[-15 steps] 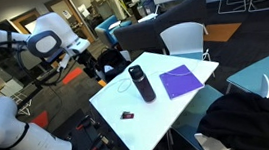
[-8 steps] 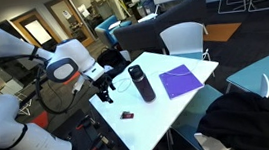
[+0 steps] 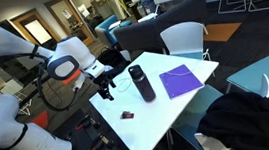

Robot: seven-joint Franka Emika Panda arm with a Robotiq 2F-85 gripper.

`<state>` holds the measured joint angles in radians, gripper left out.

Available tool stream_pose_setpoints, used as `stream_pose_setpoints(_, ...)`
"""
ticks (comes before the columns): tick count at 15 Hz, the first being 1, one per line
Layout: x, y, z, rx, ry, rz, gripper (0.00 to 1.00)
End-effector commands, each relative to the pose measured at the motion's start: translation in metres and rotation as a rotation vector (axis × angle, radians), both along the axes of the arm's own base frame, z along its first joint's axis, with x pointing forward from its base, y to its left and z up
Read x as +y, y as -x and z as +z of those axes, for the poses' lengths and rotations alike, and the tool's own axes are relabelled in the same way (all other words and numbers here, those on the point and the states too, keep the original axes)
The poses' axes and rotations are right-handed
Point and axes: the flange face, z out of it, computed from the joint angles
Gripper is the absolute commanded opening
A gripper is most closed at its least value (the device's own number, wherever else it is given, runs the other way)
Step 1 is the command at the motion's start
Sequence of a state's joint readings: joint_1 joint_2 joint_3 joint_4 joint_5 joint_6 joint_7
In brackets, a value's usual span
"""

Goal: Move the keys to the left on the table

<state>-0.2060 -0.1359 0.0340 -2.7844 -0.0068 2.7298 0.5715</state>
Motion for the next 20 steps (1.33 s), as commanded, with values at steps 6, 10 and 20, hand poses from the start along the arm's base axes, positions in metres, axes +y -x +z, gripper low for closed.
stream_pose_setpoints(6,0.038,-0.009,-0.089,0.003,-0.017,-0.017,1.0)
stream_pose_setpoints(10,0.037,-0.003,-0.126,0.01,-0.001,-0.061,1.0)
stream_pose_setpoints(20,0.045,-0.016,-0.184,0.075,-0.014,-0.153,1.0)
